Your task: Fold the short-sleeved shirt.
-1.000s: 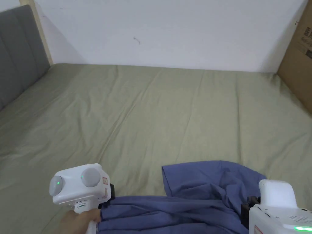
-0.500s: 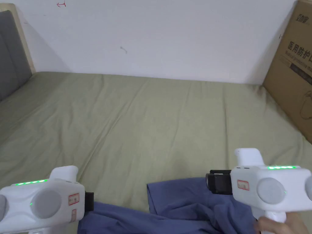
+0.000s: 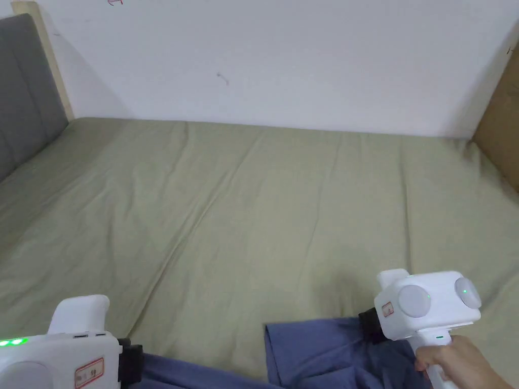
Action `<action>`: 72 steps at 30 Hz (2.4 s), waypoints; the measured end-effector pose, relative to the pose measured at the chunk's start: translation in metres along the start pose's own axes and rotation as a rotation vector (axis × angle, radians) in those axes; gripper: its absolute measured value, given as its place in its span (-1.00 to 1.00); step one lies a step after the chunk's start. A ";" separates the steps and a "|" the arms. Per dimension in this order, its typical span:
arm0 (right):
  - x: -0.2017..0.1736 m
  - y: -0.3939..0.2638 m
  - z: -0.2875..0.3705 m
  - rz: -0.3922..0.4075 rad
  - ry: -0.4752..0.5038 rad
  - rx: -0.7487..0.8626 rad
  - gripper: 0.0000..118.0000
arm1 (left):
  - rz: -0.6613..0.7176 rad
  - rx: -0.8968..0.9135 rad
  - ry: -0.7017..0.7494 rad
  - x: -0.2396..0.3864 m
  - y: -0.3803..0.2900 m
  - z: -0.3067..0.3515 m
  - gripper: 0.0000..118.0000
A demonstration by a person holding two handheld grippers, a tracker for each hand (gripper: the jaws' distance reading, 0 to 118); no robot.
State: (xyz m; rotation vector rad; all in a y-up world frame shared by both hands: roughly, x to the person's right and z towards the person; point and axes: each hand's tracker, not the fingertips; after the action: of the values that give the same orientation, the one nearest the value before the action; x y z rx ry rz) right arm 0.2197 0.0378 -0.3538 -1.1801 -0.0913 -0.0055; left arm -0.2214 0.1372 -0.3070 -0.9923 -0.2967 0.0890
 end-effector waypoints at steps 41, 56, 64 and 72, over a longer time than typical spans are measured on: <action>0.187 0.156 0.470 -0.530 -0.143 0.771 -0.89 | -0.134 0.624 0.106 0.106 0.329 0.191 -0.95; 0.160 0.253 0.517 -0.464 -0.125 0.920 -0.89 | -0.143 0.842 0.303 0.112 0.431 0.197 -0.95; 0.154 0.223 0.359 -0.502 -0.090 0.642 -0.89 | -0.208 0.562 0.364 0.094 0.388 0.050 -0.95; 0.165 0.155 0.104 -0.604 -0.032 0.148 -0.89 | -0.211 0.163 0.370 0.066 0.273 -0.149 -0.95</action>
State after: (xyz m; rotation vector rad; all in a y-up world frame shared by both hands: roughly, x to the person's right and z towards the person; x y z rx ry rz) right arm 0.3851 0.1998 -0.4456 -0.9684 -0.4659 -0.5037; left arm -0.0985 0.1794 -0.5976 -0.7918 -0.0511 -0.2572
